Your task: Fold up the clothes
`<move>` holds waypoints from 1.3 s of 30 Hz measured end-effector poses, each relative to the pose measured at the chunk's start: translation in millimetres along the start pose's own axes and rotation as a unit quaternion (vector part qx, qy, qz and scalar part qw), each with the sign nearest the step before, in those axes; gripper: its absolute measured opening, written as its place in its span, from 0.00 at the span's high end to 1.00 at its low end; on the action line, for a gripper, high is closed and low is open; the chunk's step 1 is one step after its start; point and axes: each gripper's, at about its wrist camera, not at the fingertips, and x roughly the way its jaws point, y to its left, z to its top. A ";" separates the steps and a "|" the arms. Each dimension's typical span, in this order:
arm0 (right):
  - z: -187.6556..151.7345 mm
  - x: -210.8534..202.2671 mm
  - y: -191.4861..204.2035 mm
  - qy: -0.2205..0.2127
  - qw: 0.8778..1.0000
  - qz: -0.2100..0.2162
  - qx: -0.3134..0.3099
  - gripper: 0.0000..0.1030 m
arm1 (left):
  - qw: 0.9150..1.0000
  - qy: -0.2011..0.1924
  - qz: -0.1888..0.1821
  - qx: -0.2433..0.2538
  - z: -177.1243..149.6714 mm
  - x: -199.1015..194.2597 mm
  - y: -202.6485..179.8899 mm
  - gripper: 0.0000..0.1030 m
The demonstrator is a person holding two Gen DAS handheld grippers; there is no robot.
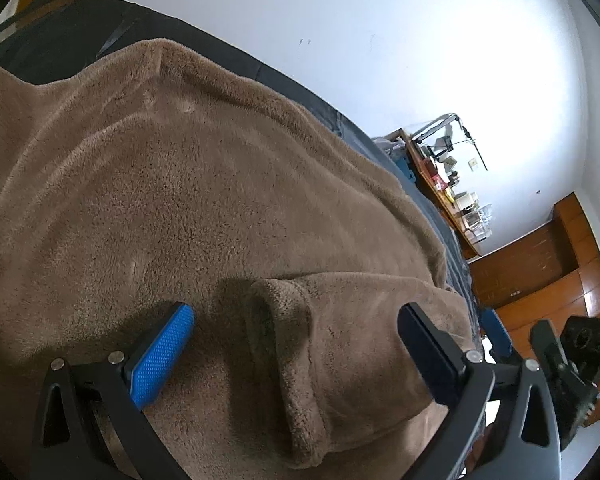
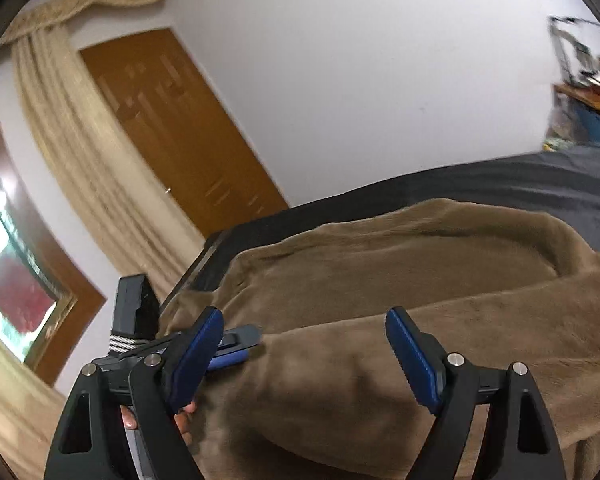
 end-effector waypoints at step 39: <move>-23.7 -43.5 -57.9 -0.092 0.994 -0.063 0.014 0.17 | 0.996 0.014 0.004 0.086 -12.4 19.1 -17.1 0.72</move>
